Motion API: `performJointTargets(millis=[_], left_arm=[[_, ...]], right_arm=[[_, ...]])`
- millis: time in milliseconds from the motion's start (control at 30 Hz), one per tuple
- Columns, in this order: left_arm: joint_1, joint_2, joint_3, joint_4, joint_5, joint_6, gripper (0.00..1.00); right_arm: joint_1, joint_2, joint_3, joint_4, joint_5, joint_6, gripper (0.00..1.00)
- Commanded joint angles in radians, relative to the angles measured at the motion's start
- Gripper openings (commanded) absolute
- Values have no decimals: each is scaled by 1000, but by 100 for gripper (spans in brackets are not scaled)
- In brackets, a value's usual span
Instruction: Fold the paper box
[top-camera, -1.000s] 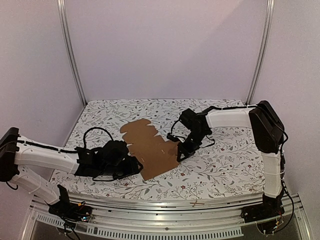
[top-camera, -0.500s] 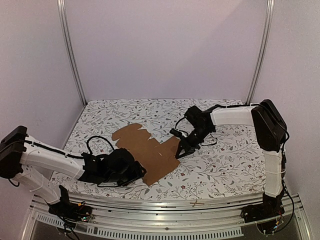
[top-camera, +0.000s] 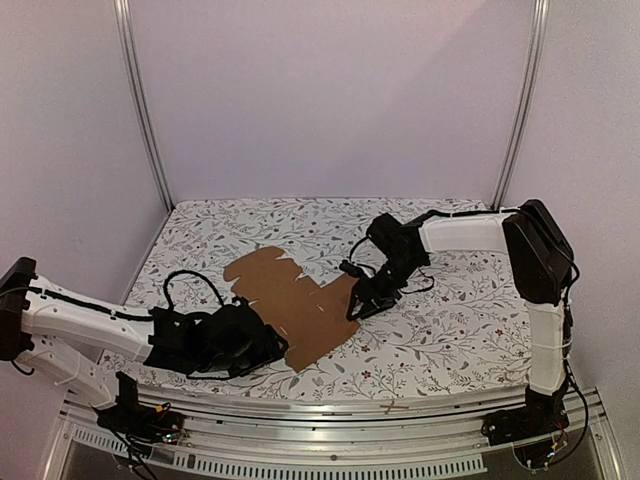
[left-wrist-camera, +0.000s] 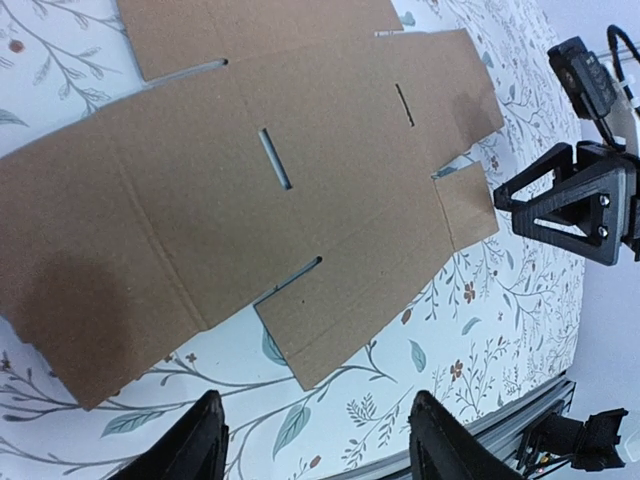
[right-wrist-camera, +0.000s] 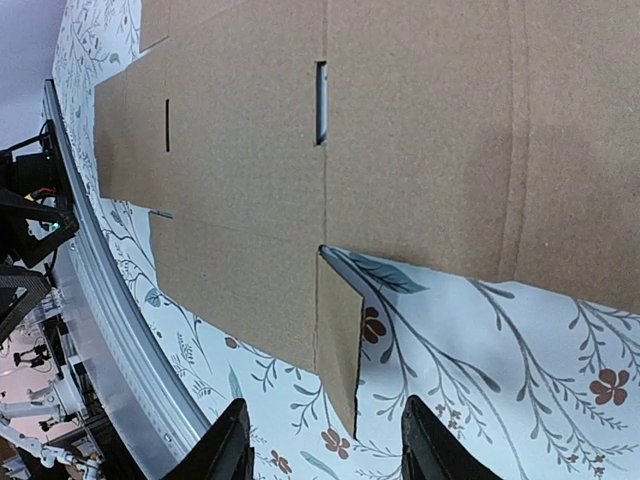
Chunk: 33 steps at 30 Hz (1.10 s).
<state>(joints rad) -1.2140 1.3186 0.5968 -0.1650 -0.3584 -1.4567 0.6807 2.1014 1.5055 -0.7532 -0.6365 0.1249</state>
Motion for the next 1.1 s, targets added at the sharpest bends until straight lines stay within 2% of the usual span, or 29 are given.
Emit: performJointTargets(millis=[0, 67, 167, 333, 467, 500, 733, 1067], left_arm=[[-28, -4, 0, -48, -33, -11, 62], [-30, -2, 0, -47, -34, -11, 62], [-33, -2, 1, -47, -39, -10, 62], [-33, -5, 1, -48, -40, -4, 62], [-34, -1, 6, -38, -41, 16, 62], [-35, 2, 9, -23, -39, 27, 62], [-46, 56, 61, 15, -41, 91, 68], [-40, 99, 72, -10, -17, 35, 69]], right_arm=[[33, 42, 31, -28, 32, -18, 49], [33, 61, 41, -28, 33, -15, 46], [33, 77, 57, -29, 12, -7, 36], [34, 91, 78, -32, -5, 2, 29], [31, 99, 79, -32, -36, 5, 3], [29, 95, 80, -30, -48, 5, 0], [-13, -13, -2, 114, -141, 98, 0], [-44, -92, -66, 219, -216, 194, 0]])
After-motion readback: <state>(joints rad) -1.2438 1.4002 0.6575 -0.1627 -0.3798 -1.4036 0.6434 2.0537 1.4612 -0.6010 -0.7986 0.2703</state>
